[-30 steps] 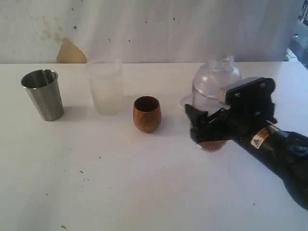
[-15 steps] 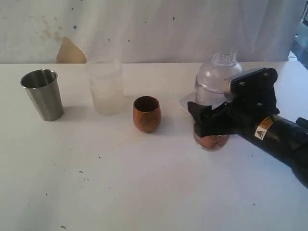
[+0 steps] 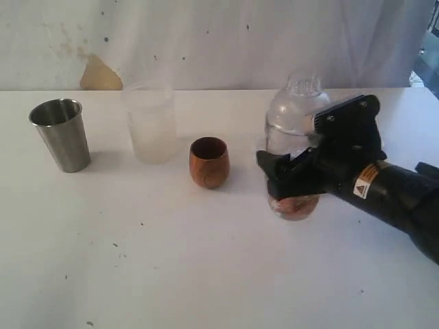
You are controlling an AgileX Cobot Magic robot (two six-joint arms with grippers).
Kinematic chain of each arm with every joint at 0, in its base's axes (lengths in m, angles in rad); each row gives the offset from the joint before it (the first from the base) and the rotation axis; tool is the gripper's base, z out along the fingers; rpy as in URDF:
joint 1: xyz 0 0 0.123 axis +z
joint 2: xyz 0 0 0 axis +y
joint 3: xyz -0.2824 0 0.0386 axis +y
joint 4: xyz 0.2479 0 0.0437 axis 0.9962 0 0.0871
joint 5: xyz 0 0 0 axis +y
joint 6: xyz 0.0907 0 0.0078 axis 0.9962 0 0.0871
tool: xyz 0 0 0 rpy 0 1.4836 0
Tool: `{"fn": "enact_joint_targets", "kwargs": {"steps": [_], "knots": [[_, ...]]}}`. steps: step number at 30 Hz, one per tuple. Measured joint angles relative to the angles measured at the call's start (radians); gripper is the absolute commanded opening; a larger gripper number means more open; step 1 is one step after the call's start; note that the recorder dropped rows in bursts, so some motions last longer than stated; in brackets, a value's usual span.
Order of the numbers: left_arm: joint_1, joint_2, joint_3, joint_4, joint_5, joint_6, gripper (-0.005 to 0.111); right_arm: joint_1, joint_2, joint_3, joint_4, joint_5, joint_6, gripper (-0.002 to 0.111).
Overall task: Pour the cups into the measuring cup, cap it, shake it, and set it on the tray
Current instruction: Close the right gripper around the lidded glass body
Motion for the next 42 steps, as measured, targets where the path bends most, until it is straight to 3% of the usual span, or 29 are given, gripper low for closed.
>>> {"fn": "enact_joint_targets", "kwargs": {"steps": [3, 6, 13, 16, 18, 21, 24, 26, 27, 30, 33, 35, 38, 42], "knots": [[0.0, 0.0, 0.0, 0.0, 0.0, 0.0, 0.0, 0.067, 0.0, 0.002, -0.13, -0.025, 0.09, 0.0], [0.0, 0.0, 0.0, 0.0, 0.0, 0.0, 0.0, 0.113, 0.0, -0.004, -0.128, -0.076, 0.076, 0.0], [0.0, 0.0, 0.0, 0.0, 0.0, 0.0, 0.0, 0.03, -0.001, -0.01, 0.097, -0.014, -0.074, 0.0], [0.0, 0.0, 0.0, 0.0, 0.0, 0.0, 0.0, 0.043, -0.001, 0.02, -0.021, 0.003, 0.028, 0.0], [0.0, 0.0, 0.0, 0.0, 0.0, 0.0, 0.0, 0.109, -0.001, 0.025, -0.071, -0.037, 0.072, 0.0], [0.0, 0.0, 0.0, 0.0, 0.0, 0.0, 0.0, 0.118, -0.001, 0.01, 0.073, -0.111, -0.055, 0.0], [0.0, 0.0, 0.0, 0.0, 0.0, 0.0, 0.0, 0.021, -0.001, 0.01, 0.232, -0.115, -0.128, 0.0], [0.0, 0.0, 0.0, 0.0, 0.0, 0.0, 0.0, -0.026, -0.009, 0.037, 0.194, -0.072, -0.106, 0.0], [0.0, 0.0, 0.0, 0.0, 0.0, 0.0, 0.0, -0.023, -0.018, 0.049, 0.03, -0.042, -0.015, 0.0], [0.0, 0.0, 0.0, 0.0, 0.0, 0.0, 0.0, 0.052, -0.024, 0.051, -0.212, -0.065, 0.119, 0.0], [0.0, 0.0, 0.0, 0.0, 0.0, 0.0, 0.0, 0.071, -0.031, 0.032, -0.148, -0.088, 0.028, 0.0], [0.0, 0.0, 0.0, 0.0, 0.0, 0.0, 0.0, 0.032, -0.033, 0.021, 0.0, -0.071, -0.077, 0.0], [0.0, 0.0, 0.0, 0.0, 0.0, 0.0, 0.0, -0.018, -0.033, 0.02, 0.058, -0.022, -0.095, 0.0], [0.0, 0.0, 0.0, 0.0, 0.0, 0.0, 0.0, -0.005, -0.036, 0.037, -0.081, -0.004, 0.044, 0.0]]}}
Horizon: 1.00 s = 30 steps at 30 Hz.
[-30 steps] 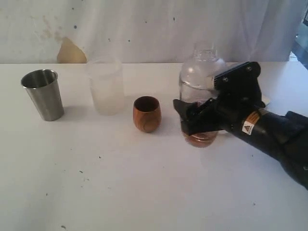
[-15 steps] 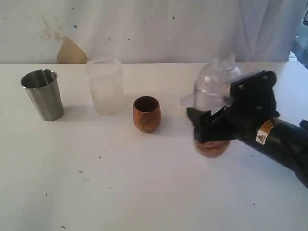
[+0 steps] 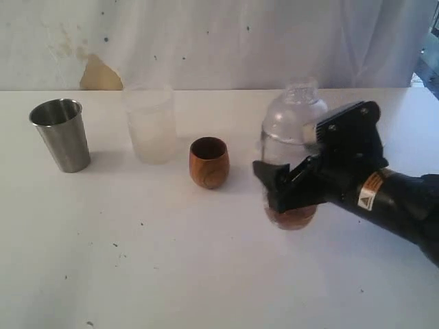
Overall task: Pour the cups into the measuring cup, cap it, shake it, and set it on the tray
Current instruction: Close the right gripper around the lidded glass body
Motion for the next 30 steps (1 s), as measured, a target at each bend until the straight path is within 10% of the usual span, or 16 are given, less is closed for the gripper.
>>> {"fn": "enact_joint_targets", "kwargs": {"steps": [6, 13, 23, 30], "knots": [[0.0, 0.0, 0.0, 0.0, 0.0, 0.0, 0.0, 0.132, 0.0, -0.012, -0.074, -0.063, 0.005, 0.0], [0.0, 0.0, 0.0, 0.0, 0.0, 0.0, 0.0, 0.007, -0.01, -0.027, 0.223, -0.056, -0.159, 0.0], [0.0, 0.0, 0.0, 0.0, 0.0, 0.0, 0.0, 0.086, -0.041, -0.004, -0.103, -0.082, 0.082, 0.0], [0.0, 0.0, 0.0, 0.0, 0.0, 0.0, 0.0, 0.022, -0.047, -0.022, 0.142, -0.044, -0.078, 0.0]]}}
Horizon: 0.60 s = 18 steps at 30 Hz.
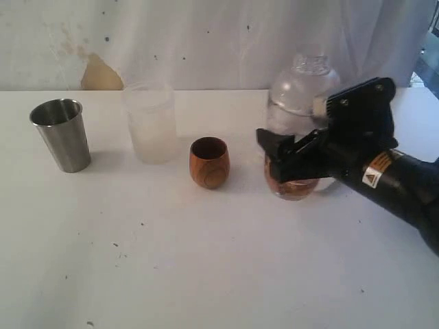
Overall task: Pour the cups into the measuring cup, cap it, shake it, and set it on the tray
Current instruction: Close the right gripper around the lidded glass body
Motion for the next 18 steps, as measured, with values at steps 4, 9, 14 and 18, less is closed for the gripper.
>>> {"fn": "enact_joint_targets", "kwargs": {"steps": [4, 9, 14, 18], "knots": [[0.0, 0.0, 0.0, 0.0, 0.0, 0.0, 0.0, -0.019, -0.013, 0.0, -0.156, 0.009, 0.086, 0.0], [0.0, 0.0, 0.0, 0.0, 0.0, 0.0, 0.0, 0.001, -0.025, -0.002, -0.194, 0.022, 0.133, 0.0], [0.0, 0.0, 0.0, 0.0, 0.0, 0.0, 0.0, -0.003, -0.025, -0.002, -0.124, 0.059, 0.069, 0.0], [0.0, 0.0, 0.0, 0.0, 0.0, 0.0, 0.0, -0.003, -0.025, -0.013, -0.109, 0.084, 0.063, 0.0]]}}
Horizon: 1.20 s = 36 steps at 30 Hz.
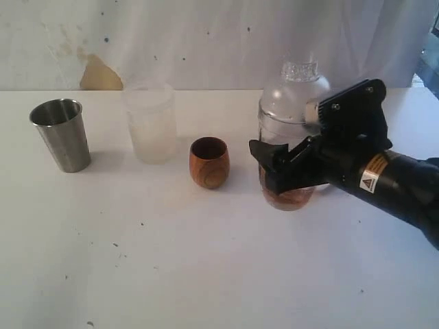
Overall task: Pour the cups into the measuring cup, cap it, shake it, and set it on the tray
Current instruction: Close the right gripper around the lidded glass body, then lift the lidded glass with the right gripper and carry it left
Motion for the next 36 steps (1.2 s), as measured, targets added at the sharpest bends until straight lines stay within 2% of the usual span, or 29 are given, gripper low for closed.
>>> {"fn": "enact_joint_targets", "kwargs": {"steps": [8, 17, 28, 36], "knots": [[0.0, 0.0, 0.0, 0.0, 0.0, 0.0, 0.0, 0.0, 0.0, -0.158, 0.008, 0.238, 0.0, 0.0], [0.0, 0.0, 0.0, 0.0, 0.0, 0.0, 0.0, 0.0, 0.031, -0.37, 0.01, 0.417, 0.0, 0.0], [0.0, 0.0, 0.0, 0.0, 0.0, 0.0, 0.0, 0.0, 0.263, -0.634, 0.008, 0.542, -0.133, 0.0], [0.0, 0.0, 0.0, 0.0, 0.0, 0.0, 0.0, 0.0, 0.47, -0.911, 0.008, 0.633, -0.261, 0.0]]}}
